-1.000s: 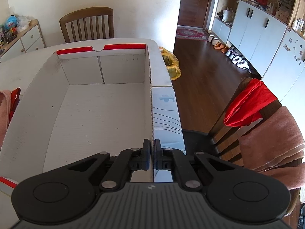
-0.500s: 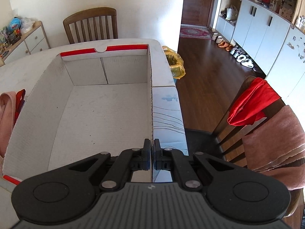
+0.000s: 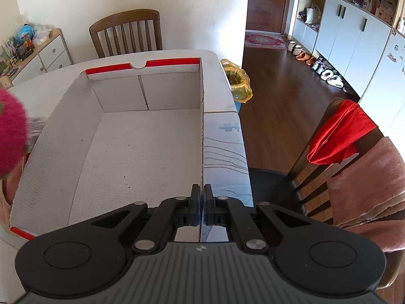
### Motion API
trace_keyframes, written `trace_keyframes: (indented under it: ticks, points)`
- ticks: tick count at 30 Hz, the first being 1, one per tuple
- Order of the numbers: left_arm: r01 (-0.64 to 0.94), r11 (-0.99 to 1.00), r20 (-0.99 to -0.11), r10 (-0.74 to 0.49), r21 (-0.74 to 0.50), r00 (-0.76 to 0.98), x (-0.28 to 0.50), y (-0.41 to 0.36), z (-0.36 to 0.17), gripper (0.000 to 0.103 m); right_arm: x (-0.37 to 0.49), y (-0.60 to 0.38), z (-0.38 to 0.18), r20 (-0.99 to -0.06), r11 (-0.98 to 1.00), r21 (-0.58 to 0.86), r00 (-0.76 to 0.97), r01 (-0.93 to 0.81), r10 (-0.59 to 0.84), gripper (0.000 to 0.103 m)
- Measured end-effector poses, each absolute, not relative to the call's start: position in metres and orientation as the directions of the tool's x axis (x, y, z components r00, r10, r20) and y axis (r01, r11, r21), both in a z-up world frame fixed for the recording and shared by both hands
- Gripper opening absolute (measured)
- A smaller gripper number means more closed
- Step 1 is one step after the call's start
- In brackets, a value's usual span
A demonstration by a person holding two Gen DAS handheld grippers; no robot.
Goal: Organize objects
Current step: 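Carry the plush toy with the left gripper into the white box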
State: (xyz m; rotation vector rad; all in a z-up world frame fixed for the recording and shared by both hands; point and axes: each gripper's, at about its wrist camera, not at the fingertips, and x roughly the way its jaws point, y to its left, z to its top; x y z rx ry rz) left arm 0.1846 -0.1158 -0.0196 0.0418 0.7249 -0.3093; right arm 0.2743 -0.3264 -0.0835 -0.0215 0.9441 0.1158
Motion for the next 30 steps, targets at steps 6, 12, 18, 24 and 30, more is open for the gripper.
trace_keyframes:
  ticks: [6, 12, 18, 24, 30]
  points:
    - [0.358, 0.933, -0.707, -0.280, -0.042, 0.650, 0.209, -0.161, -0.035, 0.059, 0.272, -0.327, -0.082, -0.810, 0.992, 0.047, 0.577, -0.114, 0.105, 0.001]
    - [0.411, 0.911, -0.768, -0.237, 0.037, 0.594, 0.223, -0.198, -0.064, 0.059, 0.272, -0.329, -0.082, -0.811, 0.990, 0.054, 0.573, -0.130, 0.119, 0.001]
    - [0.422, 0.903, -0.816, -0.185, 0.079, 0.548, 0.235, -0.215, -0.094, 0.059, 0.271, -0.332, -0.082, -0.811, 0.988, 0.063, 0.570, -0.140, 0.133, 0.001]
    - [0.423, 0.905, -0.853, -0.193, 0.036, 0.486, 0.245, -0.220, -0.108, 0.061, 0.271, -0.336, -0.082, -0.811, 0.987, 0.068, 0.567, -0.149, 0.142, 0.001]
    - [0.418, 0.908, -0.866, -0.175, 0.042, 0.468, 0.247, -0.222, -0.113, 0.065, 0.271, -0.338, -0.082, -0.813, 0.986, 0.073, 0.564, -0.151, 0.147, 0.001]
